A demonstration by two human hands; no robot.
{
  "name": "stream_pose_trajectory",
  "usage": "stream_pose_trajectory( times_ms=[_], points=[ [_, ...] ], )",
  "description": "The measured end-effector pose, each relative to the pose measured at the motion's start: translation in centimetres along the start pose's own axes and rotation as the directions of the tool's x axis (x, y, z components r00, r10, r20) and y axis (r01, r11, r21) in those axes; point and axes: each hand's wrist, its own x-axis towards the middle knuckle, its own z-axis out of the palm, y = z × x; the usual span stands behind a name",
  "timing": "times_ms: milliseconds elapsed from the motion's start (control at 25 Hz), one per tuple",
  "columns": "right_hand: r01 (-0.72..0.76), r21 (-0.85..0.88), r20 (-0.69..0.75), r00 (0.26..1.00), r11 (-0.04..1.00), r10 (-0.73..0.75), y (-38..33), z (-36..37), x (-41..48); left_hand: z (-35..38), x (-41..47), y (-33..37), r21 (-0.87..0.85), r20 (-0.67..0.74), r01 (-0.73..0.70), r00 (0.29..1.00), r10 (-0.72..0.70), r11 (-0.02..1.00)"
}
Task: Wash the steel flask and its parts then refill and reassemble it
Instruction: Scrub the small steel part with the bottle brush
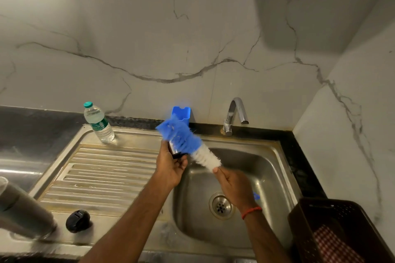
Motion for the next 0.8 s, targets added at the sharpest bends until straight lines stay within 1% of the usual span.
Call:
stream_pose_trajectory(
  times_ms=[40,80,120,160,240,280,320,400,480,560,600,680,720,760,800],
  points=[
    [0.041,-0.010,0.005,0.999,0.999,-0.041,-0.2,-0.1,0.3,0.1,0.0,-0.1,0.010,0.001,-0.008,1.000,0.008,1.000],
    [0.049,-0.013,0.006,0.999,0.999,-0.049,-0.3,-0.2,0.6,0.2,-0.2,0.0,0.025,0.003,-0.003,1.000,0.003,1.000],
    [0.018,-0.014,0.002,1.000,1.000,-0.018,0.1,-0.1,0.8,0.3,-0.3,0.0,0.028,0.004,0.013,1.000,-0.013,1.000],
    [-0.052,-0.006,-0.001,0.999,0.999,0.052,0.7,-0.2,0.8,0.2,-0.3,0.2,-0.003,0.001,0.038,0.999,-0.038,0.999],
    [-0.214,0.019,0.016,0.977,0.977,0.214,2.7,-0.2,0.3,-0.4,-0.2,0.8,-0.140,-0.009,0.086,0.996,-0.089,0.986],
    [-0.276,0.061,0.019,0.961,0.959,0.275,3.3,-0.3,-0.1,-0.6,-0.2,1.1,-0.194,0.008,0.097,0.995,-0.097,0.976],
    [-0.307,0.133,0.011,0.951,0.942,0.308,3.7,-0.4,-0.4,-0.6,-0.3,1.3,-0.227,0.022,0.096,0.995,-0.093,0.969],
    [-0.282,0.276,-0.044,0.951,0.919,0.305,3.5,-1.0,-0.6,-0.6,-0.3,1.8,-0.246,0.005,0.064,0.998,-0.064,0.967],
    [-0.179,0.366,-0.117,0.965,0.913,0.236,3.1,-1.7,-0.5,-0.6,0.0,2.2,-0.276,-0.048,-0.002,0.999,-0.012,0.961],
    [-0.053,0.355,-0.190,0.974,0.933,0.127,3.2,-2.1,-0.2,-1.1,0.8,2.6,-0.308,-0.100,-0.094,0.993,0.067,0.947],
    [0.006,0.295,-0.212,0.975,0.955,0.060,3.3,-2.2,0.0,-1.3,1.2,2.8,-0.288,-0.103,-0.132,0.989,0.107,0.949],
    [0.122,0.065,-0.256,0.961,0.990,-0.102,3.2,-1.8,0.4,-1.5,1.6,2.9,-0.217,-0.101,-0.214,0.975,0.197,0.952],
    [0.161,-0.046,-0.271,0.948,0.986,-0.167,2.8,-1.5,0.6,-1.6,1.7,2.8,-0.179,-0.104,-0.256,0.965,0.240,0.950],
    [0.187,-0.114,-0.278,0.937,0.976,-0.212,2.2,-1.2,0.9,-1.7,1.7,2.7,-0.147,-0.109,-0.296,0.953,0.282,0.944],
    [0.196,-0.147,-0.273,0.934,0.970,-0.230,1.3,-1.1,1.1,-1.8,1.5,2.6,-0.126,-0.115,-0.345,0.936,0.332,0.930]
  ],
)
